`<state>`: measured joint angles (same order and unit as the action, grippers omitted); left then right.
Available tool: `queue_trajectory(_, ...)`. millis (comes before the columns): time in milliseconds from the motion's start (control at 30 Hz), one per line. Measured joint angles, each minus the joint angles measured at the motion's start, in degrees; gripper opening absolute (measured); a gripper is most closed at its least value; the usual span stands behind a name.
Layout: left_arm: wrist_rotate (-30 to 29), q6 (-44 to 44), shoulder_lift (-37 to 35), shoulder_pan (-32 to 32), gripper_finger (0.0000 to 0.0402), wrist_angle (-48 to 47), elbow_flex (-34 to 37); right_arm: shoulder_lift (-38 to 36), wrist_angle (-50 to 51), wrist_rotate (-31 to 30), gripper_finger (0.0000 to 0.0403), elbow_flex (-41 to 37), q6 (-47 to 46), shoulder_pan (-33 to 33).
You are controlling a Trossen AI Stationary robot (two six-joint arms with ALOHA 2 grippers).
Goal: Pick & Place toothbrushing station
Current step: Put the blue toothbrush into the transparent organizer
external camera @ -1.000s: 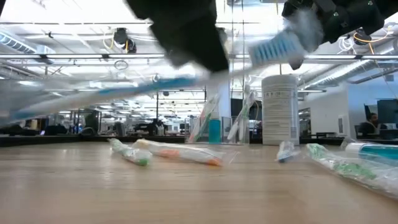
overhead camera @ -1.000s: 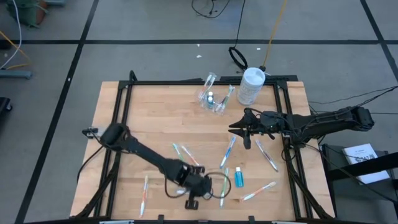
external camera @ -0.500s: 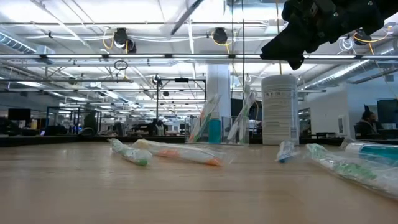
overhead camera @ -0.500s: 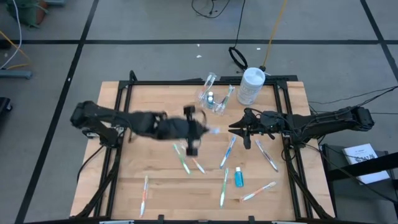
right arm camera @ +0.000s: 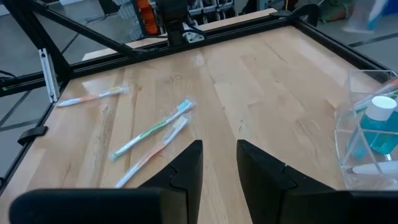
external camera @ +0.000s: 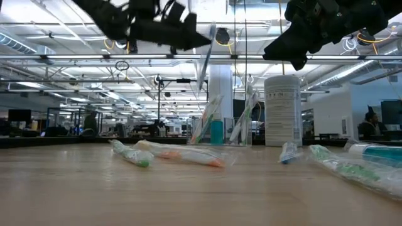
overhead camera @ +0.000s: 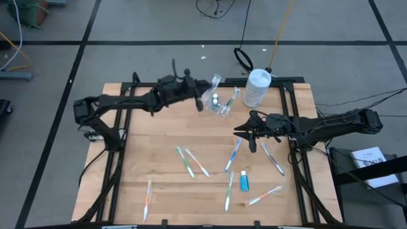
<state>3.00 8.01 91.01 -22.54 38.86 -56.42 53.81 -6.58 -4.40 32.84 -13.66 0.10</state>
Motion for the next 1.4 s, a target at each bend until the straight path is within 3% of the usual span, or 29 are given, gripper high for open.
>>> queue_trajectory(133, 0.51, -1.78, 4.08, -3.44, 0.0008, 12.33, 4.95, 0.01, -0.03, -0.12, 0.0089, 0.0, 1.42, -0.02)
queue_trajectory(300, 4.51, -3.73, 12.05, -5.22, 0.0005, 22.14, 5.66, -0.01, 0.01, -0.24, 0.0089, 0.0, 3.19, -0.02)
queue_trajectory(467, -0.82, -4.78, 19.1, -6.13, 0.0003, 27.34, 5.61, -0.01, 0.11, -0.24, 0.0089, 0.0, 1.99, -0.02)
queue_trajectory(667, -5.93, -5.22, 20.58, -6.2, 0.0002, 23.83, 5.55, 0.0, 2.63, -0.23, 0.0089, 0.0, 1.73, -0.02)
queue_trajectory(900, -5.98, -2.39, 17.29, -6.22, 0.0004, 30.5, 5.55, 0.01, 6.41, -0.22, 0.0089, 0.0, 1.68, 0.0)
queue_trajectory(1100, -6.3, 0.18, 13.79, -6.26, 0.0005, 24.07, 5.52, -0.01, 6.93, -0.22, 0.0089, 0.0, 0.4, 0.0)
queue_trajectory(1267, -13.0, -0.46, 14.63, -6.27, 0.0007, 14.83, 5.52, -0.01, 6.9, -0.23, 0.0089, 0.0, -0.2, 0.0)
queue_trajectory(1400, -14.43, -3.08, 14.79, -6.82, 0.0004, 6.11, 5.55, -0.01, 6.9, -0.22, 0.0089, 0.0, -0.84, 0.0)
